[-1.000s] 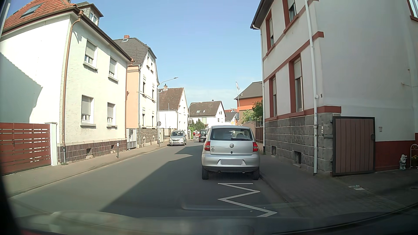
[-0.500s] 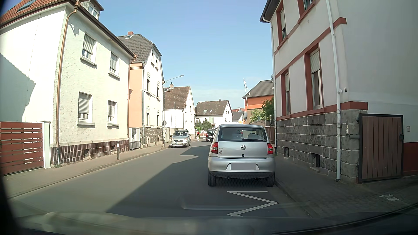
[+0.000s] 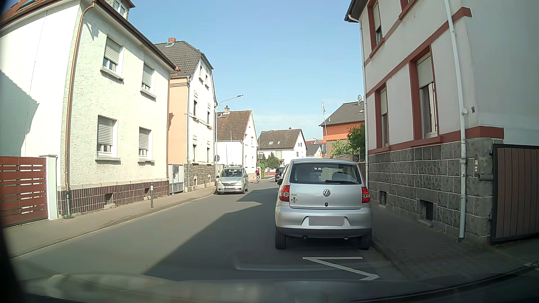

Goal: Follow the waypoints while adhering to traffic rules and regulations

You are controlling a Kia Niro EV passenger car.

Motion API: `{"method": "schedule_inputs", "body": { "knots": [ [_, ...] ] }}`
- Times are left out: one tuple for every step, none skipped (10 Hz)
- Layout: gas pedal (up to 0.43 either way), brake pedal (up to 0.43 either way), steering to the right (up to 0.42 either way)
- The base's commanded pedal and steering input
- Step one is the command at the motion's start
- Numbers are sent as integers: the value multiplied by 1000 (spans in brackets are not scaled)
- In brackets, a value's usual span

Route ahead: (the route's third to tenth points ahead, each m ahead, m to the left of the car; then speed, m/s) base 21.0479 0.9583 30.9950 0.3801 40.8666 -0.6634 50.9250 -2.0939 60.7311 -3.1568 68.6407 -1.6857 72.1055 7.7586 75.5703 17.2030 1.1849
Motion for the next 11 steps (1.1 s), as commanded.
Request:
{"method": "schedule_inputs", "body": {
  "knots": [
    [0,280,-132],
    [0,280,-149],
    [0,280,-163],
    [0,280,-178],
    [0,280,-193],
    [0,280,-209],
    [0,274,-225],
    [0,280,-247],
    [0,274,-266],
    [0,268,-289],
    [0,268,-315]
  ]
}}
